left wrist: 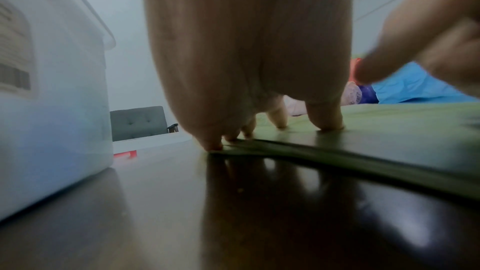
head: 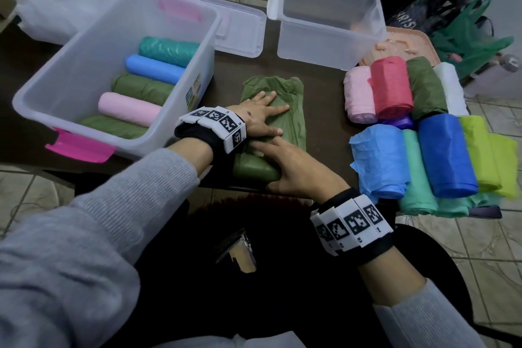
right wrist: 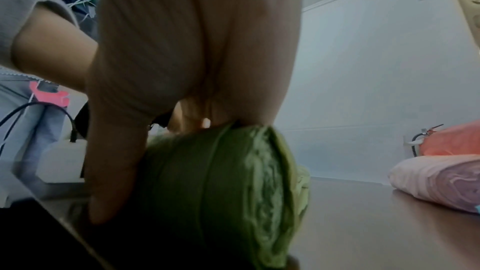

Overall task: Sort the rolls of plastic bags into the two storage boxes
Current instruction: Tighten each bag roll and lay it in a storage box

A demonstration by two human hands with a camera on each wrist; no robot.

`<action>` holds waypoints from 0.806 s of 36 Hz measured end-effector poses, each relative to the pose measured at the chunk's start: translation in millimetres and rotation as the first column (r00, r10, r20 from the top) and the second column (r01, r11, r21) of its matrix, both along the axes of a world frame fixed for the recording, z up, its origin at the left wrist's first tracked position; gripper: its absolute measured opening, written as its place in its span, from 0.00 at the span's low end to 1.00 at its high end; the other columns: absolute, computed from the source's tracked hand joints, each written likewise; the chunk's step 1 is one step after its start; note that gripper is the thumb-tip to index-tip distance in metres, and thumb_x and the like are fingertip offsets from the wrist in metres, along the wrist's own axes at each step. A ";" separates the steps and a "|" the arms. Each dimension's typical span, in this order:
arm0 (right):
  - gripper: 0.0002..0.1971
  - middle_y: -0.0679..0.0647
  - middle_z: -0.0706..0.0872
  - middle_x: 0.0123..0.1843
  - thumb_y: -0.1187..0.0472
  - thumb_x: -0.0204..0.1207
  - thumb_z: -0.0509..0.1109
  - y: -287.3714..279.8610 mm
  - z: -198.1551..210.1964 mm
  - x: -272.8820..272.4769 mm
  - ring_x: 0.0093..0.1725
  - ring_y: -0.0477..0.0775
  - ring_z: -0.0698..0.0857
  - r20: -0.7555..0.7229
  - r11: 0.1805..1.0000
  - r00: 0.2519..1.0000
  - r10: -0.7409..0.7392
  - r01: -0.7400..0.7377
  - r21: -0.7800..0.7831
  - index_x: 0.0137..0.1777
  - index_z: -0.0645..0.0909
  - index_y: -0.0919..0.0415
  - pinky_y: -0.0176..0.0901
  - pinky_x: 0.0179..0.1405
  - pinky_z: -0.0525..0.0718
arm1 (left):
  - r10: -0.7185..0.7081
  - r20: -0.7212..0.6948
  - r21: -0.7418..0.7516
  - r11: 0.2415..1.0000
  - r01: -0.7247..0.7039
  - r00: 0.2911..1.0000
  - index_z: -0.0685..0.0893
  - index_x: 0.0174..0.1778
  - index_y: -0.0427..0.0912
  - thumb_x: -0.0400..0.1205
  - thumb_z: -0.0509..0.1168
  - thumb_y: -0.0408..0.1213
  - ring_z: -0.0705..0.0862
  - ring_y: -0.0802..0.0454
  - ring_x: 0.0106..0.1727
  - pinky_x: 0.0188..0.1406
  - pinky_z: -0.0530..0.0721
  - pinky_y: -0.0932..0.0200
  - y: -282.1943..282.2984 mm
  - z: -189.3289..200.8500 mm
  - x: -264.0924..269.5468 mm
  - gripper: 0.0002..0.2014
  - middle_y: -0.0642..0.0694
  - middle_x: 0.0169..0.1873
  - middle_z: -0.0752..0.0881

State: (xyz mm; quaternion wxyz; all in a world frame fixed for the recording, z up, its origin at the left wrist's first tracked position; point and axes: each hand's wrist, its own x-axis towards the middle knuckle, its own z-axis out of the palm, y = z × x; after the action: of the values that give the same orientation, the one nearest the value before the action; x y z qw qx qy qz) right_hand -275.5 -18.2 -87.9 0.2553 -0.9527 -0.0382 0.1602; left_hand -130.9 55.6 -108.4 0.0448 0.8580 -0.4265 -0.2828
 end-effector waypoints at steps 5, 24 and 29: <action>0.27 0.55 0.82 0.59 0.64 0.65 0.79 -8.1 3.1 -2.3 0.59 0.54 0.81 0.017 0.995 0.997 -0.074 0.073 0.071 0.63 0.74 0.61 0.34 0.45 0.71 | 0.048 -0.039 -0.100 0.994 -0.051 0.998 0.55 0.82 0.57 0.81 0.62 0.53 0.43 0.47 0.84 0.82 0.47 0.44 2.7 0.5 1.2 0.34 0.44 0.84 0.45; 0.23 0.55 0.81 0.63 0.55 0.75 0.73 -31.4 18.1 25.4 0.62 0.53 0.80 -0.132 0.995 0.987 -0.095 0.099 0.025 0.68 0.75 0.61 0.38 0.57 0.74 | 0.218 0.029 -0.393 0.900 -0.189 0.976 0.88 0.44 0.45 0.81 0.67 0.47 0.85 0.52 0.43 0.47 0.80 0.57 21.6 55.8 -26.3 0.10 0.50 0.36 0.88; 0.10 0.45 0.84 0.49 0.55 0.82 0.65 -37.8 17.0 32.4 0.48 0.44 0.79 -0.120 0.997 0.990 -0.072 0.074 0.008 0.60 0.82 0.55 0.36 0.48 0.69 | 0.243 0.168 -0.292 0.938 -0.187 0.955 0.88 0.50 0.42 0.82 0.63 0.50 0.85 0.38 0.51 0.43 0.75 0.55 28.9 59.0 -45.8 0.16 0.39 0.47 0.87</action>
State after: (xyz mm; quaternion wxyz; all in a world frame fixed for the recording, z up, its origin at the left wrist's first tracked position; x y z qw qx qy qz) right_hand -243.1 -56.1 -70.9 0.2685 -0.9407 0.0112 0.2072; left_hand -176.7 84.5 -49.4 0.1499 0.9094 -0.3669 -0.1266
